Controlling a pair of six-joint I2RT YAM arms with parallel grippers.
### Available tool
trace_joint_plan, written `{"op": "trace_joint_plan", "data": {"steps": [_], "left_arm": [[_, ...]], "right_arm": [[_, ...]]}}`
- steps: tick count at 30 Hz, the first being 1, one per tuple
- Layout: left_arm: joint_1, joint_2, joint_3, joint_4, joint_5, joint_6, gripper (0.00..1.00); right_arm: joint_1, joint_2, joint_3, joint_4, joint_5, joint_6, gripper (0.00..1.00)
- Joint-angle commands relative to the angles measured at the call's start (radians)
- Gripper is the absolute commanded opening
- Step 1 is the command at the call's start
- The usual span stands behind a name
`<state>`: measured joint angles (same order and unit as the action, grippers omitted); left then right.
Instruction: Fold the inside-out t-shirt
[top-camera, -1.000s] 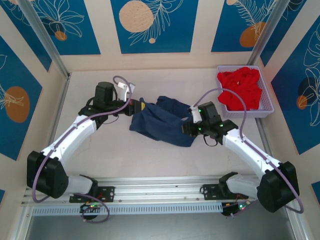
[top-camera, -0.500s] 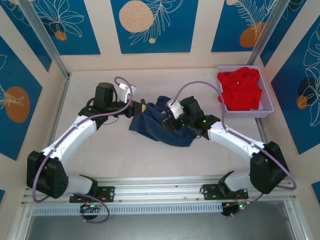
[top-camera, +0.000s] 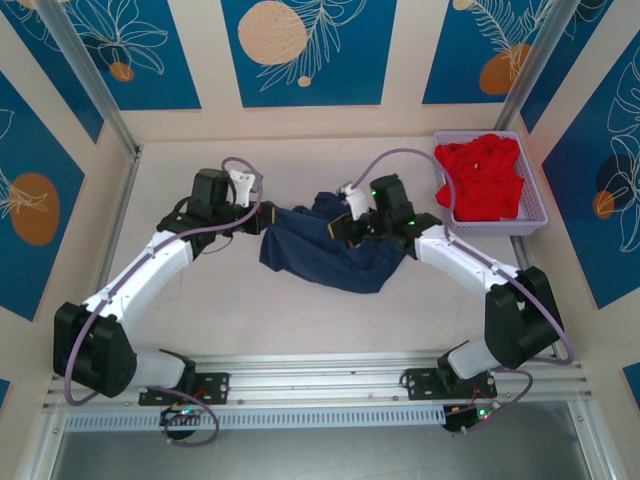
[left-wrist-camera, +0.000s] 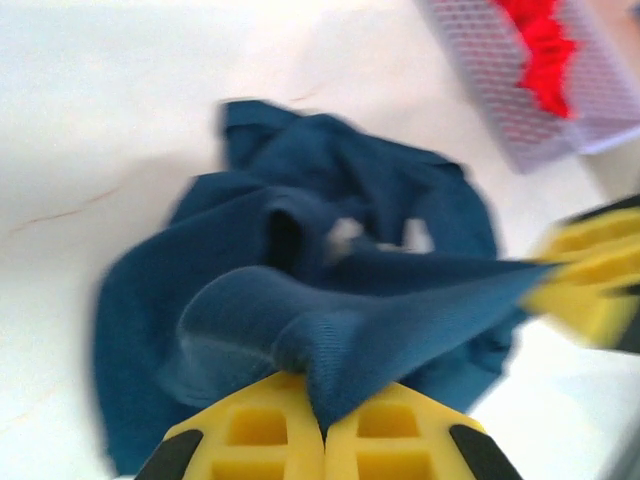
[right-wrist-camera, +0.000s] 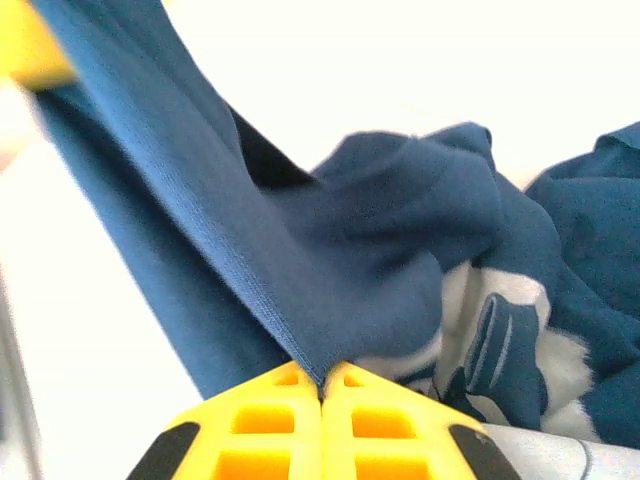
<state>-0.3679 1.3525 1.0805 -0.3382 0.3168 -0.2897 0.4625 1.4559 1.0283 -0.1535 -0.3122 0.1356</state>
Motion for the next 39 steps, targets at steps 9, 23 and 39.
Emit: {"op": "trace_joint_plan", "data": {"steps": [9, 23, 39], "left_arm": [[-0.14, -0.005, 0.033, -0.123, -0.426, 0.035, 0.5], [-0.267, 0.15, 0.005, 0.138, -0.028, 0.122, 0.54], [-0.266, 0.28, -0.211, 0.321, 0.012, 0.116, 0.15]], "right_arm": [[-0.12, 0.055, 0.064, 0.1, -0.448, 0.514, 0.0], [-0.168, 0.057, 0.099, 0.088, -0.477, 0.576, 0.0], [-0.285, 0.038, 0.124, 0.18, -0.524, 0.716, 0.0]]}}
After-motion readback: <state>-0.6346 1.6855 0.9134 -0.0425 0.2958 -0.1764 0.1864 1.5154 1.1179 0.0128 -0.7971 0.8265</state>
